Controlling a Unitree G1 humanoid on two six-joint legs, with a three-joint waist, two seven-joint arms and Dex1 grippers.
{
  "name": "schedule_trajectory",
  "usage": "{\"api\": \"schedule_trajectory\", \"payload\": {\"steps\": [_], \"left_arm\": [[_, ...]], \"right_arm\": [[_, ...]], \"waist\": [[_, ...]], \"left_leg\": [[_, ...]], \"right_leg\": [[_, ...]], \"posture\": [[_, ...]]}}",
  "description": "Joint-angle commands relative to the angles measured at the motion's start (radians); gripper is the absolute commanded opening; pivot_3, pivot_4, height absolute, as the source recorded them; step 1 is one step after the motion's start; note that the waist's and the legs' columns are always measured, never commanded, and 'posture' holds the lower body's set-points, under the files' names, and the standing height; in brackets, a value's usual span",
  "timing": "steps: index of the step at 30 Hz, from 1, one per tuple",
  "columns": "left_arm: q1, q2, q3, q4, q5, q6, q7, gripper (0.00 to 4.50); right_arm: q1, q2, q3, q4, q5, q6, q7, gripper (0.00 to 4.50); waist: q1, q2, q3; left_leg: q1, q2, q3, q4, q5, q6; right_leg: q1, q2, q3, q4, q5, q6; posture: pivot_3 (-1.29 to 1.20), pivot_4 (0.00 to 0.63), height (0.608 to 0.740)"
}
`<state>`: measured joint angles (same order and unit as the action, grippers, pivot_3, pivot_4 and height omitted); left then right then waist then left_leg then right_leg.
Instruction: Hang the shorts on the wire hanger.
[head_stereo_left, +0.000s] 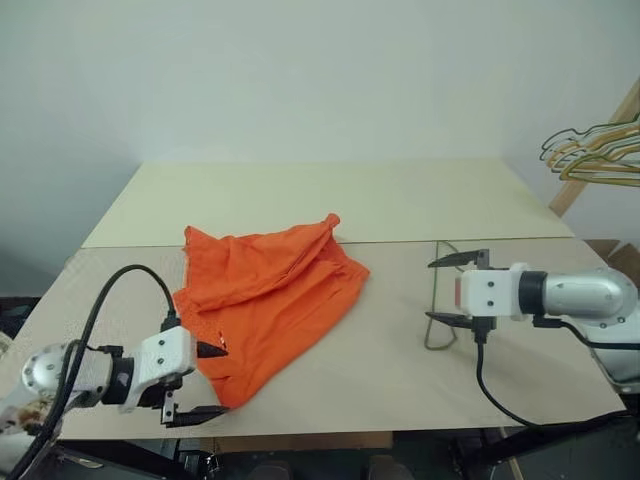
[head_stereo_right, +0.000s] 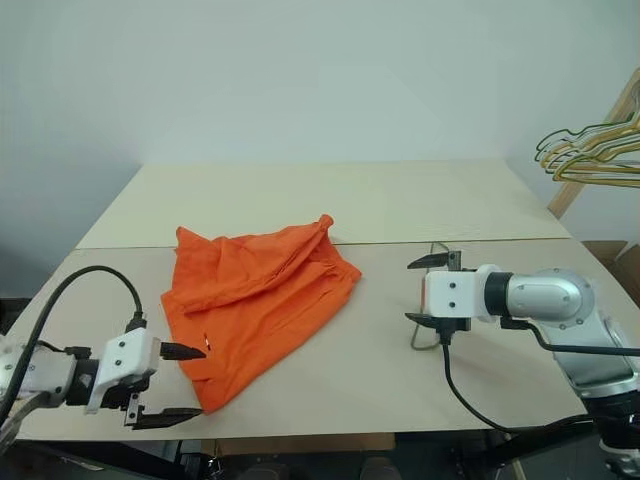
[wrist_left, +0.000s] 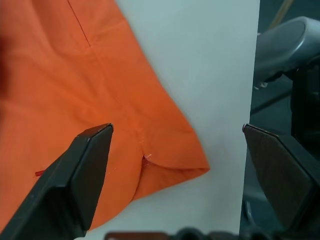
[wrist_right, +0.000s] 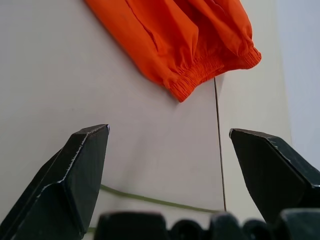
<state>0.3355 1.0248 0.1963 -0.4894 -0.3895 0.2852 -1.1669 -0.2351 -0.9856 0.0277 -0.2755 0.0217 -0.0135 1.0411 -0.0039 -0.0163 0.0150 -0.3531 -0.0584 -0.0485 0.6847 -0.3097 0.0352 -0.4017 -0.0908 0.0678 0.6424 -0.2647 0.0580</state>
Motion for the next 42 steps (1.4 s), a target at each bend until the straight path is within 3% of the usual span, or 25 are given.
{"api": "schedule_trajectory", "payload": {"steps": [1,12,16,26,33,42], "left_arm": [[0.024,-0.009,0.003,-0.009,0.049,-0.049,0.014,4.5],[-0.032,-0.106,-0.13,0.091,0.182,-0.107,0.109,4.5],[-0.047,-0.106,-0.179,0.144,0.251,-0.155,0.123,3.61],[-0.077,-0.154,-0.216,0.188,0.264,-0.166,0.15,0.13],[-0.067,-0.141,-0.185,0.182,0.255,-0.188,0.142,0.04],[0.047,-0.088,0.053,0.066,0.141,-0.185,0.087,0.04]], "right_arm": [[0.012,0.007,-0.024,-0.039,-0.001,0.016,-0.025,4.45],[0.027,0.017,-0.026,-0.049,-0.005,0.026,-0.047,4.45],[0.014,0.016,-0.023,-0.041,-0.006,0.026,-0.047,4.5],[0.003,0.017,-0.017,-0.031,-0.011,0.02,-0.046,4.5],[-0.012,0.024,0.005,-0.017,-0.031,0.009,-0.046,4.5],[-0.193,0.226,0.244,0.24,-0.382,-0.249,-0.293,4.5]], "waist": [[0.0,0.0,0.0],[0.0,0.0,0.0],[-0.001,0.0,0.0],[0.001,0.002,-0.002],[0.001,0.002,-0.002],[-0.009,0.001,-0.003]], "left_leg": [[0.0,0.0,0.0,0.0,0.0,0.0],[0.001,0.0,0.0,0.0,0.0,0.0],[0.001,0.0,0.0,0.0,0.0,0.0],[0.001,0.0,0.0,0.0,0.0,0.0],[0.001,0.0,0.0,0.0,0.0,0.0],[0.001,0.001,0.001,0.0,0.001,-0.001]], "right_leg": [[0.0,0.0,0.0,0.0,0.0,0.0],[0.001,0.0,0.0,0.0,0.0,0.0],[0.001,0.0,0.0,0.0,0.0,0.0],[0.002,0.0,0.0,0.0,0.0,0.0],[0.002,0.0,0.0,0.0,0.0,0.0],[-0.001,0.001,-0.001,0.003,0.001,-0.001]], "posture": [[-0.04,0.0,0.74],[-0.04,0.0,0.74],[-0.04,0.0,0.74],[-0.03,0.0,0.74],[-0.03,0.0,0.74],[0.03,0.0,0.74]]}}
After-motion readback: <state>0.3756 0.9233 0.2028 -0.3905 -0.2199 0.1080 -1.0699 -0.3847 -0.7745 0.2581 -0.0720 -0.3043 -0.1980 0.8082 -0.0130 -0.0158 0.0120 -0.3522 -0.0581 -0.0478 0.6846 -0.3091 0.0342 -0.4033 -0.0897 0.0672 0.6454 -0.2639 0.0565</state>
